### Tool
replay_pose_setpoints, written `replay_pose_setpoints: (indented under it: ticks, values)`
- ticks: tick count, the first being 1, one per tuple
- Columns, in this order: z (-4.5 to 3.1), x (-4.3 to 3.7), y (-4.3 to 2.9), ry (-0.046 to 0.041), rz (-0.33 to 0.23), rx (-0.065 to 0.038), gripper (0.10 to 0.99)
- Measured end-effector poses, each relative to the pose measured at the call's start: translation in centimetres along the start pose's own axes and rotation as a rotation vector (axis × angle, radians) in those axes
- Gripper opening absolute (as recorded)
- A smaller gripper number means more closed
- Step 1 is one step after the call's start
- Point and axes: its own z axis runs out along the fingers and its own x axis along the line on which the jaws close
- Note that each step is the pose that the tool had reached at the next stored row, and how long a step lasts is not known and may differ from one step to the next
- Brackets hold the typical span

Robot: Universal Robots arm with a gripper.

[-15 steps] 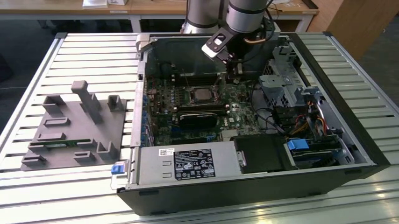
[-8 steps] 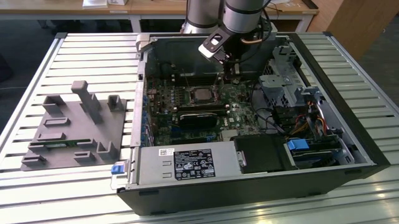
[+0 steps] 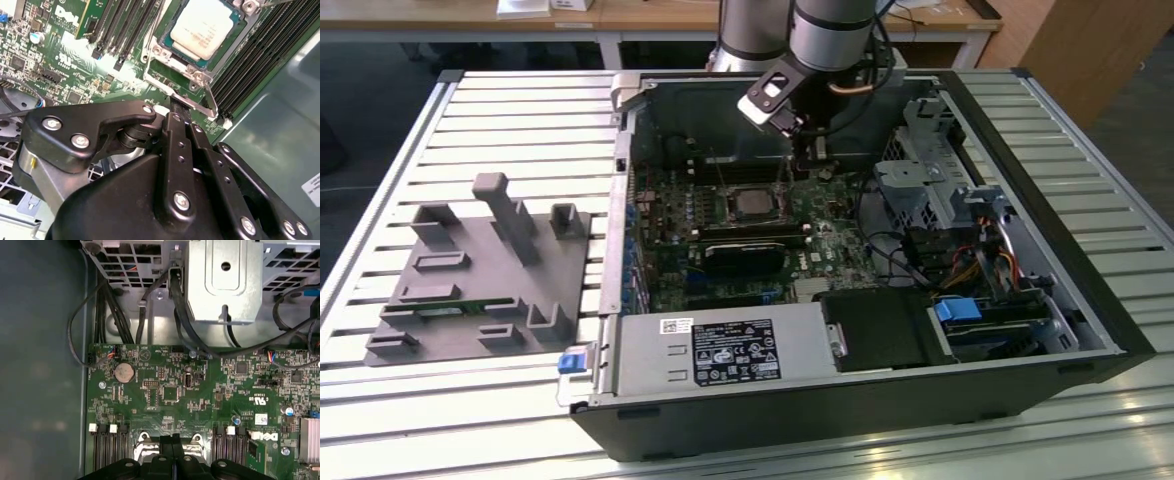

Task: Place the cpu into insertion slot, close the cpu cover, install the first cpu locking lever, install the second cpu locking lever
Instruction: 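Close the cpu cover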

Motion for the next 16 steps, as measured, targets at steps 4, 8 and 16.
replay_pose_setpoints:
  ticks: [4, 8, 16]
  values:
    - [0.02, 0.00, -0.35, 0.0000, 0.000, 0.000, 0.106]
    - [0.04, 0.01, -0.81, 0.0000, 0.000, 0.000, 0.106]
    - [0.07, 0.02, -1.65, -0.0001, 0.000, 0.000, 0.106]
